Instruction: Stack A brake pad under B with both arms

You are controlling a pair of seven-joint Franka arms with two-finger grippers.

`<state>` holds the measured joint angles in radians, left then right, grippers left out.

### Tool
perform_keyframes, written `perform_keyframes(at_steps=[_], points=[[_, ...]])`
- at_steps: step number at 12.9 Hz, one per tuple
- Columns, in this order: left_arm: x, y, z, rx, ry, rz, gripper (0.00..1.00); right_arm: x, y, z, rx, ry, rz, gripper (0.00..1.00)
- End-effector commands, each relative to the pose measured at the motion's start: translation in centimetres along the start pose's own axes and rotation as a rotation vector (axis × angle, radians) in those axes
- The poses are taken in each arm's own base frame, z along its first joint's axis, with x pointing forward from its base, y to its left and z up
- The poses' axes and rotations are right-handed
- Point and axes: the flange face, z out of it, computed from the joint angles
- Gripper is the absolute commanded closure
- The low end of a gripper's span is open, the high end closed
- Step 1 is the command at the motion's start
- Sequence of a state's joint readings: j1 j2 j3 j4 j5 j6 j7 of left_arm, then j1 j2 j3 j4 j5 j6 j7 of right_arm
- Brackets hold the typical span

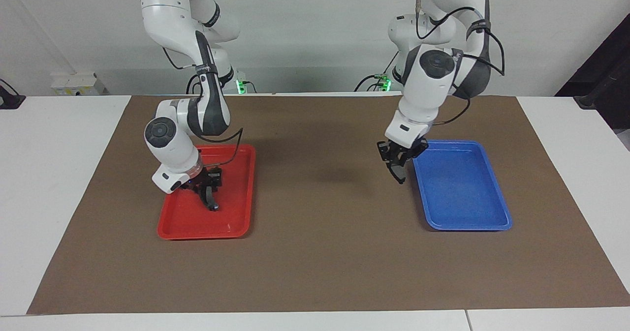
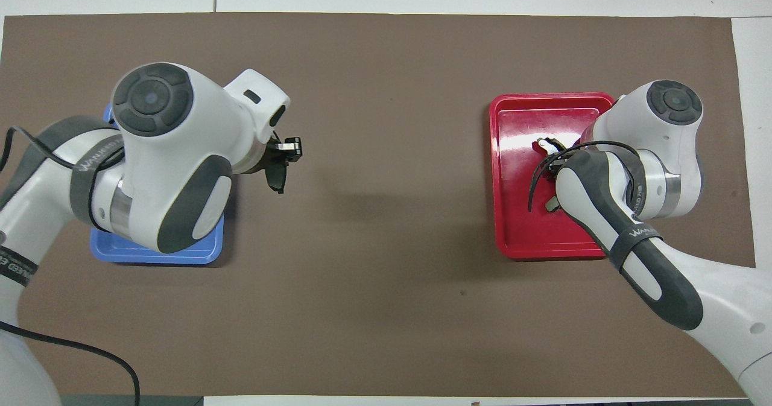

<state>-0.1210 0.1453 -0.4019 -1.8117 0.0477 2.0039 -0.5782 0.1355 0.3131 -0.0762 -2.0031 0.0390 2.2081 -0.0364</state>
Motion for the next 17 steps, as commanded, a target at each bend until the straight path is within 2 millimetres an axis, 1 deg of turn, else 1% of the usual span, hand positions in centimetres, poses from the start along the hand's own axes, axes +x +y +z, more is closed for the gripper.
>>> perform_keyframes(at_steps=[1,2,4,6,7,8,9,10,11,13,14,15,17], points=[[-2.1,5.0,-1.0,0.018,-0.003,-0.023,0.99,-0.5,0.3,-0.2,0.019,0.006,-0.015,0.38],[-3.6,7.4,0.3,0.047,0.0,-0.02,0.99,-0.4,0.2,-0.3,0.019,0.006,-0.017,0.4],[-5.3,10.8,2.7,0.077,0.008,-0.014,0.99,-0.4,0.3,-0.4,0.018,0.008,-0.018,0.48],[-5.5,14.0,4.9,0.075,0.011,-0.028,0.99,-0.4,0.3,-0.4,0.019,0.006,-0.017,0.49],[-5.8,15.8,6.9,0.079,0.009,-0.028,0.99,-0.3,0.3,-0.5,0.019,0.006,-0.017,0.49],[-5.4,17.1,9.0,0.084,0.001,-0.037,0.99,-0.4,0.3,-0.6,0.019,0.008,-0.017,0.51],[-4.8,18.0,10.4,0.083,-0.008,-0.04,0.99,-0.4,0.3,-0.6,0.018,0.008,-0.018,0.53],[-4.9,19.0,11.6,0.083,-0.017,-0.036,0.99,-0.4,0.3,-0.5,0.019,0.006,-0.018,0.57],[-4.8,19.6,13.0,0.086,-0.02,-0.033,0.99,-0.4,0.4,-0.5,0.02,0.005,-0.017,0.65],[-4.6,20.0,13.9,0.068,-0.014,-0.028,0.99,-0.3,0.4,-0.8,0.019,0.003,-0.018,0.89],[-4.6,20.1,14.3,0.061,-0.016,-0.027,0.99,-0.2,0.3,-1.2,0.019,0.009,-0.019,0.96],[-4.6,20.2,14.5,0.054,-0.013,-0.023,0.99,0.0,0.2,-1.7,0.019,0.009,-0.025,0.97],[-5.0,20.5,14.7,0.042,-0.013,-0.015,0.99,0.8,0.2,-3.8,0.021,0.009,-0.03,0.97]])
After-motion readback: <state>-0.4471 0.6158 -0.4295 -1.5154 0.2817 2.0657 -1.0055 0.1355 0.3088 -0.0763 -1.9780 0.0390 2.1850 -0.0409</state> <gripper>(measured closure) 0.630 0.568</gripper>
